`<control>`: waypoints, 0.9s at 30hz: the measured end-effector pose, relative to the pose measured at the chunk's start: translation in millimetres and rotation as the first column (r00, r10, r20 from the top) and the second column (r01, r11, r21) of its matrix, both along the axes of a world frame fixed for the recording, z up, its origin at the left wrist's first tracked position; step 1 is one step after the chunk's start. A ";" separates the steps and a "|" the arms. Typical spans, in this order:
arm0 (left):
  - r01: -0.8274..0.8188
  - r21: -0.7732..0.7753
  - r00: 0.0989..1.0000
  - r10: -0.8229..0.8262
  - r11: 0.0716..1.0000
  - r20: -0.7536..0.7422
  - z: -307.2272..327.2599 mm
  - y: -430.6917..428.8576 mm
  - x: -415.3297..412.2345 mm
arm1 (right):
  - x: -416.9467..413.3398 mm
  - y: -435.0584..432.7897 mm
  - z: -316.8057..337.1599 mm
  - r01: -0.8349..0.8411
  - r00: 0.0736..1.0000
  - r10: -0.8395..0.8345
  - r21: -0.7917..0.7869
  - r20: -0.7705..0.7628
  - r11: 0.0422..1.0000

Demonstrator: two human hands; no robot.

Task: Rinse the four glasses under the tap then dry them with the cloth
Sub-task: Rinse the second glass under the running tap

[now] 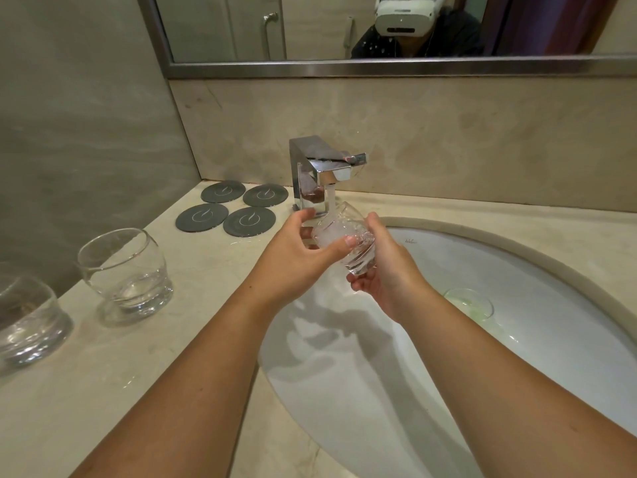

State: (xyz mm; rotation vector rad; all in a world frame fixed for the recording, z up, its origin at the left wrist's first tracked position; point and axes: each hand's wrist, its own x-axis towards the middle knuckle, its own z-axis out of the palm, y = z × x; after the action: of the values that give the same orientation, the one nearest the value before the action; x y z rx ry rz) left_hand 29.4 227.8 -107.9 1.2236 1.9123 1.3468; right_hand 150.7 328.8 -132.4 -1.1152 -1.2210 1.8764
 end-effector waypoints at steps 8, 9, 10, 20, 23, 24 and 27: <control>-0.107 0.054 0.992 0.103 0.993 0.066 -5.5 6.9 -1.3 | -3.1 -2.9 2.7 0.013 1.000 -0.012 0.036 -0.019 0.999; -0.114 0.054 0.991 0.109 0.992 0.080 -5.2 7.2 -1.8 | -3.3 -3.6 2.9 -0.007 0.999 0.007 0.010 -0.039 1.000; -0.114 0.052 0.990 0.109 0.992 0.088 -4.8 7.6 -1.8 | -3.3 -4.2 2.9 -0.026 0.998 0.024 -0.020 -0.058 0.999; 0.018 0.068 0.996 -0.024 0.998 0.091 -3.1 5.6 1.1 | -0.6 -2.5 2.1 -0.110 0.991 0.091 -0.214 -0.098 0.971; 0.038 0.051 0.995 -0.043 0.998 0.092 -4.6 6.7 2.9 | -1.2 -1.3 1.8 -0.032 0.993 0.012 -0.169 -0.119 0.985; 0.029 0.041 0.996 -0.032 0.999 0.084 -5.7 7.1 2.5 | -1.0 -1.2 1.3 0.001 0.993 -0.018 -0.150 -0.114 0.989; -0.014 0.027 0.996 0.011 1.000 0.084 -7.2 8.1 2.2 | -1.5 -2.2 1.8 0.055 0.991 -0.066 -0.098 -0.113 0.994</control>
State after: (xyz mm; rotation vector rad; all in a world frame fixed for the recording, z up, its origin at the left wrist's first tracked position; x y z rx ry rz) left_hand 31.6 235.9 -115.1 1.1515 1.8523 1.4126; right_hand 149.2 326.5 -130.6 -1.0646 -1.0328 1.9415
